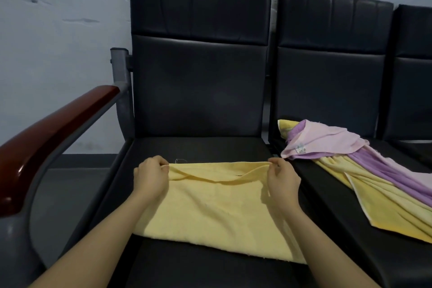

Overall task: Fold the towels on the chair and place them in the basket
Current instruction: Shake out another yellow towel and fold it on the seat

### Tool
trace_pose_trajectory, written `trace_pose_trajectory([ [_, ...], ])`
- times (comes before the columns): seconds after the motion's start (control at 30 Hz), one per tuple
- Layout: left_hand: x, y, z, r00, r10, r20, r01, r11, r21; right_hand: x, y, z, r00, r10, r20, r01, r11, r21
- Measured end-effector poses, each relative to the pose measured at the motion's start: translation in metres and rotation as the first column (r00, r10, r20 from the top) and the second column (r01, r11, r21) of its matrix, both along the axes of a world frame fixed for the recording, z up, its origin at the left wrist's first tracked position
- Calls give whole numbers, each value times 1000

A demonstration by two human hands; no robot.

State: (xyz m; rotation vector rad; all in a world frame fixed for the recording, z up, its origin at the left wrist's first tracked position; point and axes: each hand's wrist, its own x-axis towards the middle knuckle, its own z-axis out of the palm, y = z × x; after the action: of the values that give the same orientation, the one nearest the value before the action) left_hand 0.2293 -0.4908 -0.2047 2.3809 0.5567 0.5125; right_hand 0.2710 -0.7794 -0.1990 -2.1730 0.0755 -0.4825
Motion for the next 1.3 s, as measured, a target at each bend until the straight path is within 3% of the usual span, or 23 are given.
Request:
trace_pose_trajectory([
  [0.07, 9, 1, -1, 999, 29, 26, -27, 997, -75, 5, 2, -3, 999, -7, -32, 6, 1000, -30],
  [0.2, 29, 1, -3, 997, 70, 45, -67, 995, -73, 17, 2, -13, 998, -5, -65, 1, 998, -55],
  [0.47, 49, 7, -14, 959, 101, -266, -20, 956, 293, 30, 1, -12, 991, -29, -132, 21, 998, -64],
  [0.67, 39, 2, -9, 957, 62, -285, 24, 957, 289, 19, 0, -13, 996, -34, -86, 30, 998, -53],
  [0.8, 13, -5, 10, 995, 16, -100, 8, 972, 236, 13, -6, 3, 999, -31, -20, 33, 996, 86],
  [1.0, -6, -1, 63, 996, -45, 75, 39, 997, 71, -7, -21, 50, 986, -43, 162, 36, 998, 45],
  [1.3, -54, -11, 159, 929, -1, 370, -76, 978, 196, -54, -37, 138, 946, -26, 324, -26, 987, 156],
])
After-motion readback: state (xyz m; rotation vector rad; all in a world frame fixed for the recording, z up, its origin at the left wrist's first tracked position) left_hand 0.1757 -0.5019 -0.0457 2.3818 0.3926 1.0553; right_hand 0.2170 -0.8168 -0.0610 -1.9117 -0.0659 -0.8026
